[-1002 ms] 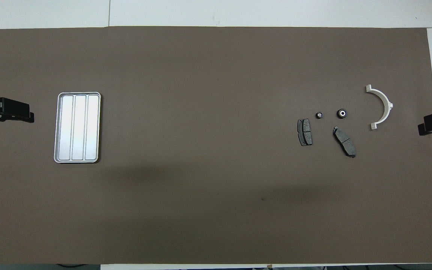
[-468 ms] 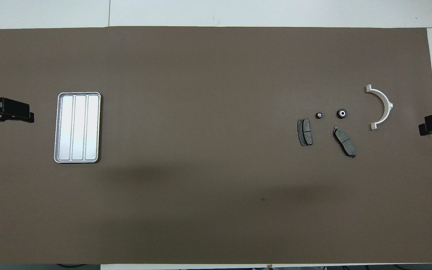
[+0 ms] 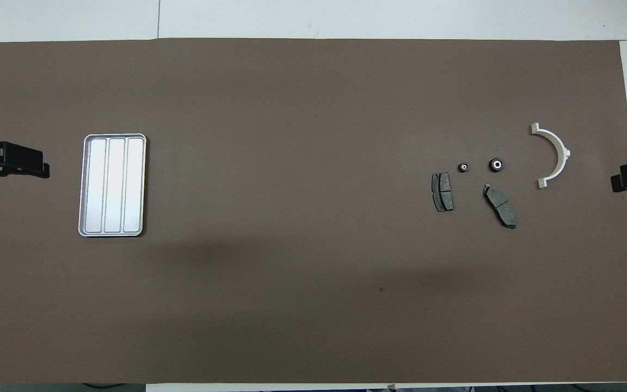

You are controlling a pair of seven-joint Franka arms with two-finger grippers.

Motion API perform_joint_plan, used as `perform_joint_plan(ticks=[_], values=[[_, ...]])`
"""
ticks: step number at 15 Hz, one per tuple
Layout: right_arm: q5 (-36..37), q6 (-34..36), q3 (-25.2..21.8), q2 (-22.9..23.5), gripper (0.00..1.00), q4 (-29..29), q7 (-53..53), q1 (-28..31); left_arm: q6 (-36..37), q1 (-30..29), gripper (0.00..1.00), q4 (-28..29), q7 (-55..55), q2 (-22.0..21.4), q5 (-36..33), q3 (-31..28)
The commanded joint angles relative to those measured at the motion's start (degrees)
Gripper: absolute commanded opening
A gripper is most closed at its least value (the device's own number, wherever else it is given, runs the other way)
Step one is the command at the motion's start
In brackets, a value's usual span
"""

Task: Pick bearing gear from pile to tray

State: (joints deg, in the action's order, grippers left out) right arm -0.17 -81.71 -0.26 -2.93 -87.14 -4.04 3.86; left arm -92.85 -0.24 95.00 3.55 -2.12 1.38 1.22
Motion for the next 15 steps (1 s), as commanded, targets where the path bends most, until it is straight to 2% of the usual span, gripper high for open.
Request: perform_joint_plan(ticks=[1,6,9,15], values=[[1.14,-3.01,0.35,-0.42,1.00,-1.71,-2.02,0.36,0.48,0.32,1.00,-0.25,0.06,-0.34,0.73,-0.25],[1.23,-12.66,-1.50,5.11,1.00,-1.19,-3.68,-0.43,0.48,0.32,1.00,-0.25,0.06,-0.34,0.73,-0.25],[1.23,-18.29,-4.66,9.42,1.00,-0.57,-4.04,-3.41,0.48,0.32,1.00,-0.25,0.06,-0.34,0.73,-0.25],[0.61,-27.61,-5.63,17.68,1.00,-0.57,-3.43,-6.23,0.48,0.32,1.00,-0.25,0.06,-0.34,0.73,-0.25]])
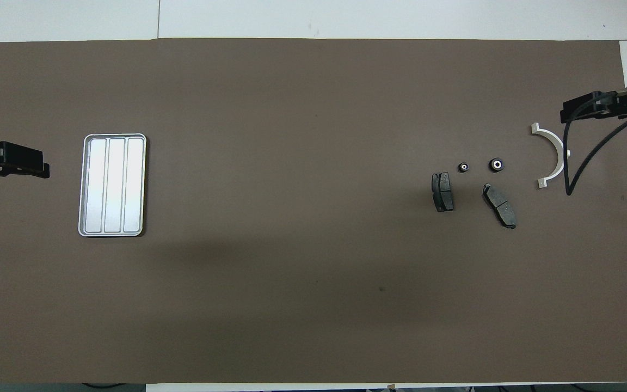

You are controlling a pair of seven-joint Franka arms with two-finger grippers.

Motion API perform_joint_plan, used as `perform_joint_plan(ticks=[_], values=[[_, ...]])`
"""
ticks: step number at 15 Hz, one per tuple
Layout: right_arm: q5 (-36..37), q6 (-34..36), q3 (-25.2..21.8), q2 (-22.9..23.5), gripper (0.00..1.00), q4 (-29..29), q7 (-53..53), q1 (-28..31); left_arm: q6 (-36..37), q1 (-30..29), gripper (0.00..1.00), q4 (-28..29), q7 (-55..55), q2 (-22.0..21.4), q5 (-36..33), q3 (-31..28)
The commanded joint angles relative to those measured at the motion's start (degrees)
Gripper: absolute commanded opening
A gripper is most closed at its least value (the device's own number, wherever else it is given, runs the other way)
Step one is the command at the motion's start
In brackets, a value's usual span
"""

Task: Pick bearing gear from pile to tray
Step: 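Reach the right gripper toward a small black round part in the pile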

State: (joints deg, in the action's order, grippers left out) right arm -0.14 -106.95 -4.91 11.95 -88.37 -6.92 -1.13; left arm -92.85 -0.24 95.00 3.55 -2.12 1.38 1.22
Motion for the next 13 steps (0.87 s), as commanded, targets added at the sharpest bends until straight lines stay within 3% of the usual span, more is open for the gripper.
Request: perform_joint_plan(ticks=[1,6,13], values=[[0.32,-3.87,-1.07,4.21,1.00,0.65,-0.46,-1.59,0.48,0.32,1.00,-0.25,0.06,-0.34,0.73,-0.25],[0.32,-9.94,-0.98,10.37,0.99,-0.66,0.24,-1.77,0.48,0.41,1.00,-0.25,0.06,-0.34,0.73,-0.25],[0.23,-10.91,-0.98,10.03,0.96,-9.10,0.33,-2.56,0.48,0.41,1.00,-0.25,0.06,-0.34,0.73,-0.25]])
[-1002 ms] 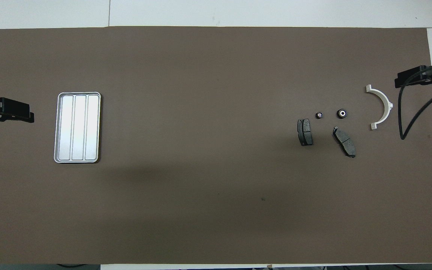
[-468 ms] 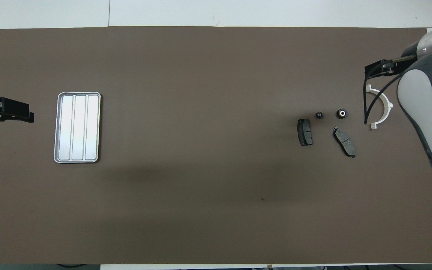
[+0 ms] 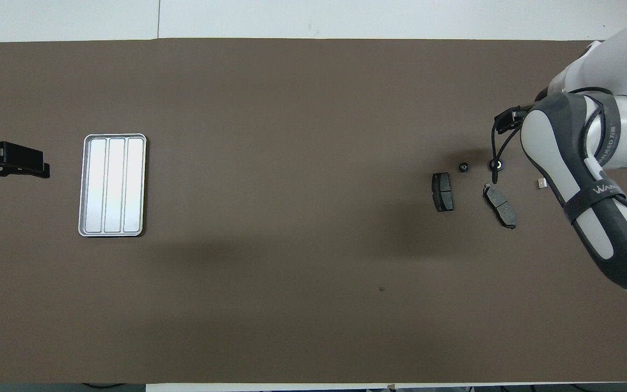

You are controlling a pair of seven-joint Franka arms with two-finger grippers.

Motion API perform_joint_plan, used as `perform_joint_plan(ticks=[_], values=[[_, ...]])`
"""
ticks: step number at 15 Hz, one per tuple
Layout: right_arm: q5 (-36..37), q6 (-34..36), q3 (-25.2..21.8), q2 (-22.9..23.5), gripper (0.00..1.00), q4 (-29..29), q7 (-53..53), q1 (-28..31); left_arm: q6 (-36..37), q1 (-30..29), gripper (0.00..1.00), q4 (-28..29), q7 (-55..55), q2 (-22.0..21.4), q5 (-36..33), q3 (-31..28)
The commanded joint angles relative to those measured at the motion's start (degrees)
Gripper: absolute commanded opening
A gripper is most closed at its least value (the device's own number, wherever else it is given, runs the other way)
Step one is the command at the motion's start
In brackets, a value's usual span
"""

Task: Pick bearing gear from pile to tray
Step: 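Reach the right gripper toward a small black round part in the pile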

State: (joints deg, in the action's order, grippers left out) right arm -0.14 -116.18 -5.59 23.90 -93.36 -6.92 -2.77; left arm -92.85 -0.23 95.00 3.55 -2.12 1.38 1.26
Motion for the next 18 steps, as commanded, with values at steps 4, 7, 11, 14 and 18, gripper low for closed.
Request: perform_joint_plan(ticks=[4,7,11,14,18], values=[[0.14,-5.79,-0.30,-1.49,0.93,-6.04,0.67,-1.09,0.48,0.41,1.00,-0.25,0.06,-0.34,0.73,-0.30],[0.14,-7.21,-0.30,-1.23,0.91,-6.75,1.56,-1.27,0.56,0.32,1.00,-0.25,0.06,-0.34,0.73,-0.38],[0.14,-9.76,-0.21,-0.35,0.91,-8.94,1.38,-1.27,0.48,0.41,1.00,-0.25,0.06,-0.34,0.73,-0.30],[0.14,-9.76,-0.21,-0.35,0.91,-10.26,1.29,-1.36,0.48,0.41,1.00,-0.25,0.06,-0.43,0.73,-0.30],[0.14,-9.94,-0.21,-0.43,0.91,-12.02,1.38,-1.44,0.48,0.41,1.00,-0.25,0.06,-0.34,0.73,-0.30]])
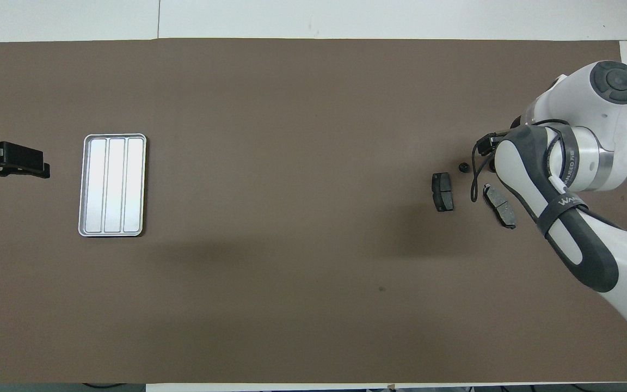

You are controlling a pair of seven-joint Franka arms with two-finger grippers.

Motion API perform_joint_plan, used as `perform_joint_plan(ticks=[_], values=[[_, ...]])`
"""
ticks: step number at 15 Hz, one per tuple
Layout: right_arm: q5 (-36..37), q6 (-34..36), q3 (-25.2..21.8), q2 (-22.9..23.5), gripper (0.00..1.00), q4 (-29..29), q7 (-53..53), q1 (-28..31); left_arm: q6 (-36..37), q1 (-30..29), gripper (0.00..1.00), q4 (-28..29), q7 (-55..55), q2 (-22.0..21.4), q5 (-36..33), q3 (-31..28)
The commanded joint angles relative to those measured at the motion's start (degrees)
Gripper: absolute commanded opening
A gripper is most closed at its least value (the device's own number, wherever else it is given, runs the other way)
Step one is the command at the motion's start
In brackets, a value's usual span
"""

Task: Pick bearing gear from pile to tray
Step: 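Reach the right gripper toward a small black round part in the pile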

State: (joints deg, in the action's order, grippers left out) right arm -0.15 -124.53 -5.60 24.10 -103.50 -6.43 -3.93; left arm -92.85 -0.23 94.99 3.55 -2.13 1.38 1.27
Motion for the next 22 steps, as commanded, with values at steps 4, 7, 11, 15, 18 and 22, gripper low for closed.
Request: perform_joint_plan(ticks=[4,7,11,15,18,22], values=[[0.15,-4.56,-0.21,-0.63,0.88,-4.42,0.46,-0.28,0.48,0.41,1.00,-0.25,0.06,-0.42,0.73,-0.31],[0.15,-5.46,-0.21,-0.72,0.79,-5.04,0.19,-0.28,0.48,0.41,1.00,-0.25,0.06,-0.34,0.73,-0.31],[0.15,-5.37,-0.21,-0.72,0.54,-5.04,-0.16,-0.20,0.48,0.32,1.00,-0.25,0.06,-0.33,0.73,-0.31],[0.15,-5.20,-0.29,-0.72,0.16,-5.04,0.01,-0.20,0.48,0.41,1.00,-0.25,0.06,-0.33,0.73,-0.31],[0.15,-4.76,-0.21,-0.63,0.00,-4.78,0.10,-0.20,0.48,0.41,1.00,-0.25,0.06,-0.34,0.73,-0.31],[0.15,0.75,-0.21,-1.07,0.00,-0.67,0.54,-0.28,0.48,0.41,1.00,-0.25,0.06,-0.42,0.73,-0.31]])
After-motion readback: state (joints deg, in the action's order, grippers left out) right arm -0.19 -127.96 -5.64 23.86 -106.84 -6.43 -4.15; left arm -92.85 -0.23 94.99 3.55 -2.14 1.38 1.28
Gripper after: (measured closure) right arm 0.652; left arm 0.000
